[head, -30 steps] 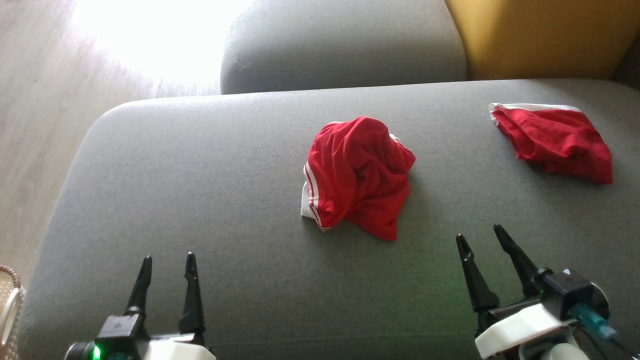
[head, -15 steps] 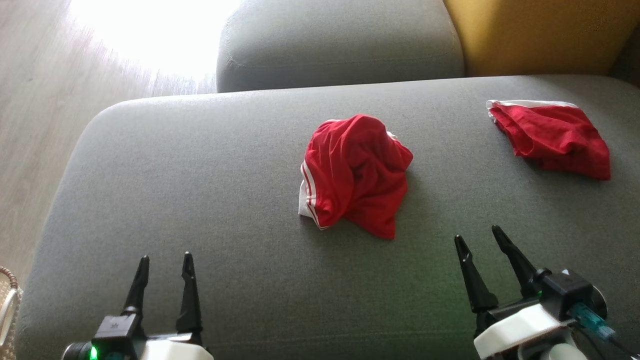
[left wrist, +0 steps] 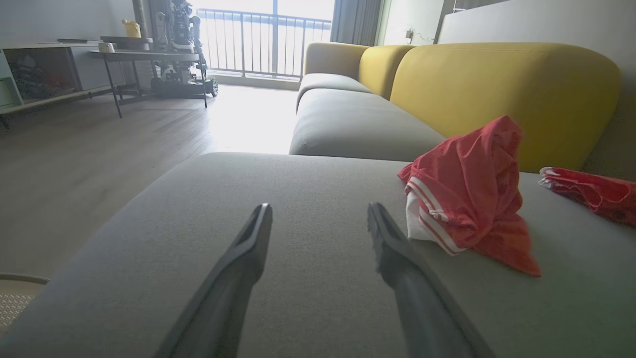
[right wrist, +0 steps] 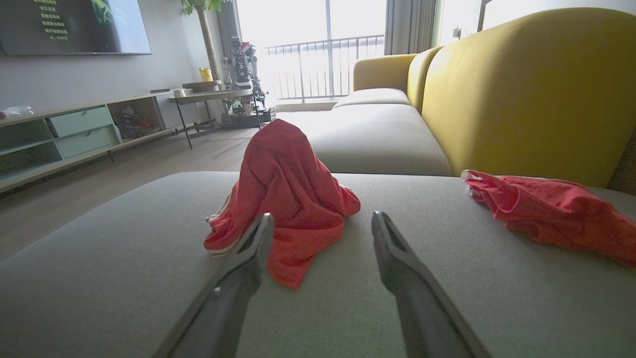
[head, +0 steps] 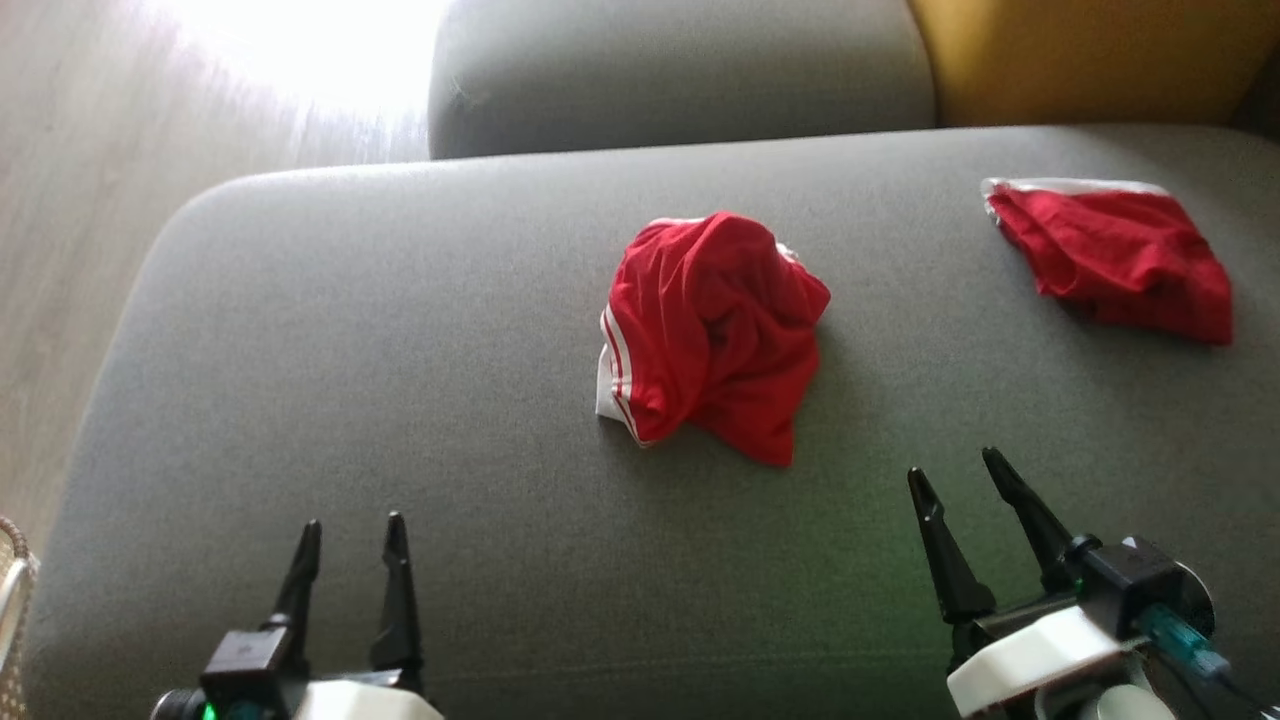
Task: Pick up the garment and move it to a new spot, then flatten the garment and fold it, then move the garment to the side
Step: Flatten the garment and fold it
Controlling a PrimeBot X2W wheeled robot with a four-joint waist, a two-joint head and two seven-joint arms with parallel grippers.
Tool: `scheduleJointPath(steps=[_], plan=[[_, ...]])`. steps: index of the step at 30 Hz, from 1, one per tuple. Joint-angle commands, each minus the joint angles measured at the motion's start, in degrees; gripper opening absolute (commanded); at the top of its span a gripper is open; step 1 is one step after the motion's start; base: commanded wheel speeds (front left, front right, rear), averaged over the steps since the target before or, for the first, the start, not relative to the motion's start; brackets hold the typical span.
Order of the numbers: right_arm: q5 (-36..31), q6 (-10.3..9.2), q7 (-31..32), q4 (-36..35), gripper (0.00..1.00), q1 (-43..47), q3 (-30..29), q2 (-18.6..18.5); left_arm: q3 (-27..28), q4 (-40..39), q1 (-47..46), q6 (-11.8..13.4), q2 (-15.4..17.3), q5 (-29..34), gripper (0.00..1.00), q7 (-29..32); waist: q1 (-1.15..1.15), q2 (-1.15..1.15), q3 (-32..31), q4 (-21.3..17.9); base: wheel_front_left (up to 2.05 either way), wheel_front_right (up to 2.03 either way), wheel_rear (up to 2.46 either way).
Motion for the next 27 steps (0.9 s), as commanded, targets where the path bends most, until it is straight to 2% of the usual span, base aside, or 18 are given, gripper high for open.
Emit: scheduleJointPath(steps=[1, 6, 11, 19, 27], plan=[[-0.9, -0.02, -0.5, -2.1, 1.0, -3.3, 1.1, 0.0, 0.6, -1.4, -4.9, 0.1, -0.2, -1.0, 1.0, -0.3, 0.0, 0.0, 1.3, -0.3, 0.0, 0.0, 0.0], [-1.7, -0.02, -0.5, -2.3, 1.0, -4.0, 0.8, 0.0, -1.7, 0.4, -8.3, -0.2, -0.2, -3.5, 1.0, -0.3, 0.0, 0.0, 2.9, -1.2, 0.0, 0.0, 0.0], [-2.5, -0.02, -0.5, -2.9, 1.0, -5.2, 0.9, 0.0, -5.4, 4.5, -14.1, -1.6, -0.2, -11.0, 1.0, -0.3, 0.0, 0.0, 5.6, -2.5, 0.0, 0.0, 0.0], [-3.4, -0.02, -0.5, -4.1, 1.0, -8.3, 1.1, 0.0, -12.9, 16.0, -26.5, -3.3, -0.2, -15.2, 1.0, -0.3, 0.0, 0.0, 11.0, -4.6, 0.0, 0.0, 0.0], [-3.2, -0.02, -0.5, -5.4, 1.0, -11.4, 0.5, 0.0, -17.4, 24.4, -36.7, -4.2, -0.2, -24.6, 1.0, -0.3, 0.0, 0.0, 17.0, -5.9, 0.0, 0.0, 0.0]])
